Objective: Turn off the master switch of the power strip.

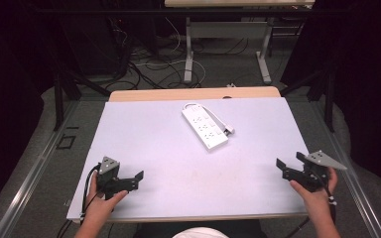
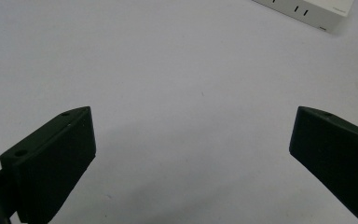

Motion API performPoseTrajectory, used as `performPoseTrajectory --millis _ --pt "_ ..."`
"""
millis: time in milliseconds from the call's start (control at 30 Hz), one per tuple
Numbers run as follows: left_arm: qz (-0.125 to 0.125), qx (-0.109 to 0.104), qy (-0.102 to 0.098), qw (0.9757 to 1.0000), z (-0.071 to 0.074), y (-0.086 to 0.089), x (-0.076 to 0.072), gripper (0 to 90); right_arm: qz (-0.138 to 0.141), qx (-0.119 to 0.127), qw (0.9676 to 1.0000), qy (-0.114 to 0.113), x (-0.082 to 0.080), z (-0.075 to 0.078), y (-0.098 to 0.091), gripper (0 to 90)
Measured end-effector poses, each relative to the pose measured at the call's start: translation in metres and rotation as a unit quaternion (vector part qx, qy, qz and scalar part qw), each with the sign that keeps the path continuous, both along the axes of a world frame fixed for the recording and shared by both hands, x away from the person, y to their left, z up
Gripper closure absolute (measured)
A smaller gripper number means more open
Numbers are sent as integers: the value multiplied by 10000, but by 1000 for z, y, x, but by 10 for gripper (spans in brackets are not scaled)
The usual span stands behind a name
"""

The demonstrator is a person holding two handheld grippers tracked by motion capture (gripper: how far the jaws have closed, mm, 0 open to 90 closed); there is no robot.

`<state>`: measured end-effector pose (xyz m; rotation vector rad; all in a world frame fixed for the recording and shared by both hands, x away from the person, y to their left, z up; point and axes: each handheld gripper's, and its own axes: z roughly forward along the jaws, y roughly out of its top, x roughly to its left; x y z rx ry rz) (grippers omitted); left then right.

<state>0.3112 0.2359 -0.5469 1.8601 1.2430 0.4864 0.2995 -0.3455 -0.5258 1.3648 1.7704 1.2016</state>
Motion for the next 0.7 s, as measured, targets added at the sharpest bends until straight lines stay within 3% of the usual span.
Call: performPoseTrajectory --millis 100,133,300,500,700 --pt "18 -43 -24 10000 0 0 0 3 110 -68 9999 -10 -1 -5 9 180" --pt "22 -56 -50 10000 0 0 0 3 190 -227 9996 33 -1 -9 12 190" --pt "45 -85 -61 9999 1 2 -1 3 179 -316 9993 -43 2 -12 15 190" --pt "136 -199 -129 9996 3 5 -4 3 258 -401 9988 -79 2 -11 17 194" --pt "179 -181 -164 9995 3 6 -6 3 397 -470 9980 -152 5 -4 24 225"
